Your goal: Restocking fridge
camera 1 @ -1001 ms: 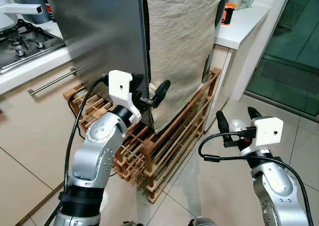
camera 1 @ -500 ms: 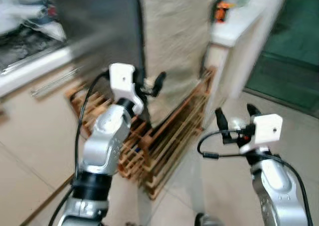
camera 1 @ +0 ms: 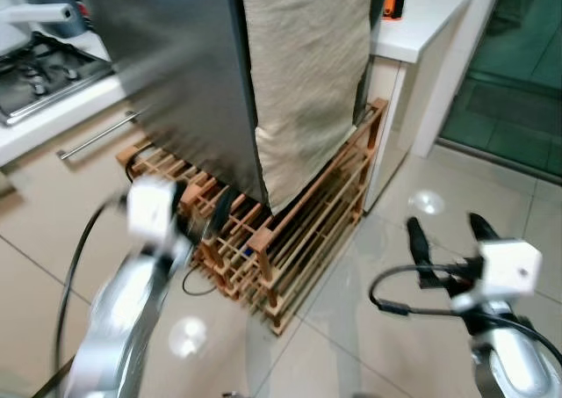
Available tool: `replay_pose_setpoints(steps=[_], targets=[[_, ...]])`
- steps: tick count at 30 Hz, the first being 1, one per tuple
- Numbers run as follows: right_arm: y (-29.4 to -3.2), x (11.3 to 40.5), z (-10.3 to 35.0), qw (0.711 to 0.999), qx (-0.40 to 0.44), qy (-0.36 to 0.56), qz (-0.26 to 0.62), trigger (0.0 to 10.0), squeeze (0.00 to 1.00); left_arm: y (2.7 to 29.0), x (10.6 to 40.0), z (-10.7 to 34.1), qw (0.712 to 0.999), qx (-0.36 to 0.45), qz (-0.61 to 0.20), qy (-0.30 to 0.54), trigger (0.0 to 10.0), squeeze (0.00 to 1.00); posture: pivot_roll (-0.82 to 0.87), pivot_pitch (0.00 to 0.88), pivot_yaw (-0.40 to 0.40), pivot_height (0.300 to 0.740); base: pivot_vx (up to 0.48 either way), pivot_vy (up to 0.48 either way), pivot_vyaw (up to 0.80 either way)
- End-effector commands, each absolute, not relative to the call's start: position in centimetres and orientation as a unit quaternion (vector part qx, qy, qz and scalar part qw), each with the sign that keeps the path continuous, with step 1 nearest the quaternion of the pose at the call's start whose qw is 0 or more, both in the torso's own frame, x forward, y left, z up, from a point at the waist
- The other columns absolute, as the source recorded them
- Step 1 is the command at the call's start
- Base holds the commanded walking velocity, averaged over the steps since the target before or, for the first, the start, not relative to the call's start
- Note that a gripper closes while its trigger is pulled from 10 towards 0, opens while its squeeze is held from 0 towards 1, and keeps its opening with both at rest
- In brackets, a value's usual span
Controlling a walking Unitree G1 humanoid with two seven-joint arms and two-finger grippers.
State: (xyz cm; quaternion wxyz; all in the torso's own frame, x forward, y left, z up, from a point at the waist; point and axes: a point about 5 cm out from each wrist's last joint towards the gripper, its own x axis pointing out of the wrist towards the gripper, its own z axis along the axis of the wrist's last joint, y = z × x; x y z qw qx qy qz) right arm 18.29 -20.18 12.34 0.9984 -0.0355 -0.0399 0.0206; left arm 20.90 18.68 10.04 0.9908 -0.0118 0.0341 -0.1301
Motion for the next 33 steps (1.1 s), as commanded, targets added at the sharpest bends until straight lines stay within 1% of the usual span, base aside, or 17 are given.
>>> replay_pose_setpoints(steps=[1,3,5,7,9,14,22,29,30,33], targets=[[-20.4,18.1,12.9,0.998,-0.031,-0.055,0.028,10.0,0.0,19.3,20.3,11.9,0.993,0.019,-0.113,-0.002,10.0,0.0,-0.21,0.049,0.079,0.74,0.0,0.0,0.0],[-20.4,18.3,12.9,0.998,-0.031,-0.051,0.033,10.0,0.0,19.5,20.4,12.2,0.997,0.012,-0.081,-0.001,10.0,0.0,-0.2,0.046,0.07,0.74,0.0,0.0,0.0],[-20.3,18.6,12.8,0.998,-0.029,-0.05,0.037,10.0,0.0,19.1,20.9,12.8,0.996,0.012,-0.083,-0.016,10.0,0.0,-0.2,0.047,0.067,0.74,0.0,0.0,0.0],[-19.5,19.3,12.8,0.997,-0.024,-0.05,0.05,10.0,0.0,18.0,22.8,14.4,0.995,0.005,-0.085,-0.052,10.0,0.0,-0.19,0.044,0.061,0.74,0.0,0.0,0.0],[-19.1,19.7,13.0,0.997,-0.021,-0.054,0.057,10.0,0.0,17.2,24.1,16.0,0.993,-0.003,-0.087,-0.08,10.0,0.0,-0.19,0.04,0.064,0.74,0.411,0.0,0.0],[-18.9,20.3,13.4,0.996,-0.022,-0.066,0.056,10.0,0.0,16.6,24.5,17.4,0.991,-0.01,-0.083,-0.105,10.0,0.0,-0.19,0.041,0.067,0.74,0.478,0.0,0.0],[-18.5,21.3,15.9,0.992,-0.03,-0.11,0.062,10.0,0.0,15.8,25.3,19.0,0.987,0.001,-0.08,-0.14,10.0,0.0,-0.2,0.042,0.071,0.74,0.48,0.0,0.0],[-18.1,22.3,17.1,0.989,-0.029,-0.13,0.064,10.0,0.0,16.1,25.5,19.2,0.988,0.004,-0.058,-0.141,10.0,0.0,-0.2,0.041,0.072,0.74,0.48,0.0,0.0],[-17.9,22.5,17.2,0.989,-0.029,-0.133,0.066,10.0,0.0,16.6,25.7,19.1,0.989,0.007,-0.04,-0.14,10.0,0.0,-0.2,0.04,0.071,0.74,0.371,0.0,0.0],[-17.7,22.7,17.3,0.988,-0.029,-0.133,0.068,10.0,0.0,16.7,25.8,19.0,0.99,0.007,-0.039,-0.139,10.0,0.0,-0.2,0.04,0.071,0.74,0.124,0.0,0.0]])
